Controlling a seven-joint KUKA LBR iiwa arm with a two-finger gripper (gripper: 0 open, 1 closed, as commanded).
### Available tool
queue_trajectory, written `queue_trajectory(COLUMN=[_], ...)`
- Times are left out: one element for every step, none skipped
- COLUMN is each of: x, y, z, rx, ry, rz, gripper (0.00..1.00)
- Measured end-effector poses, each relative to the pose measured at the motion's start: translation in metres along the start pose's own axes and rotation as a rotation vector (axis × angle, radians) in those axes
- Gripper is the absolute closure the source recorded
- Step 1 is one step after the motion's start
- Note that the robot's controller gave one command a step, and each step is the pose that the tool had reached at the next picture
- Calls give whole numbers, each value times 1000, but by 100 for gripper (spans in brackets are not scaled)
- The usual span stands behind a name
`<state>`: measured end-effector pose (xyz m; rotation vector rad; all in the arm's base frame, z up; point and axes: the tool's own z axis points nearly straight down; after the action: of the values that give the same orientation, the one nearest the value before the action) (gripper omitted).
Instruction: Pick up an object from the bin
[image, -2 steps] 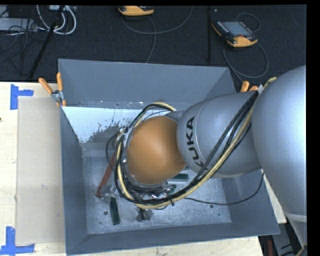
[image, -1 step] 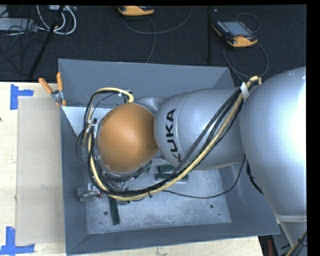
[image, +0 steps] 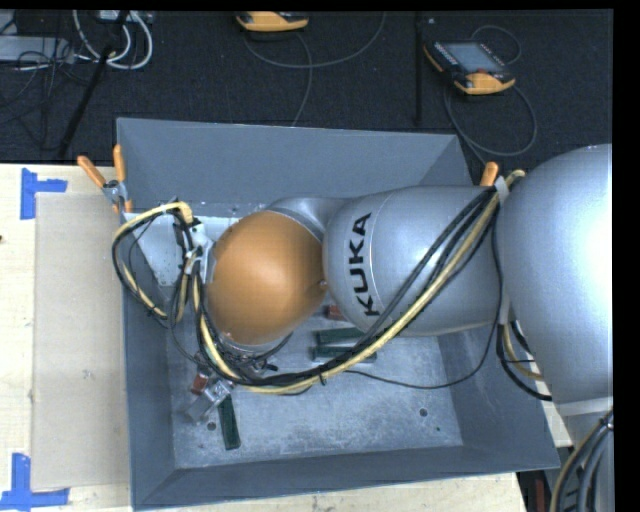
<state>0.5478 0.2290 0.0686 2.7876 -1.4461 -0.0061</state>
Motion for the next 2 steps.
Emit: queue_trajectory(x=[-39, -38], y=[22, 22], z=[0, 0], rx=[-2, -2], ry=[-1, -1], rz=[-292, -288], gripper=[0, 100])
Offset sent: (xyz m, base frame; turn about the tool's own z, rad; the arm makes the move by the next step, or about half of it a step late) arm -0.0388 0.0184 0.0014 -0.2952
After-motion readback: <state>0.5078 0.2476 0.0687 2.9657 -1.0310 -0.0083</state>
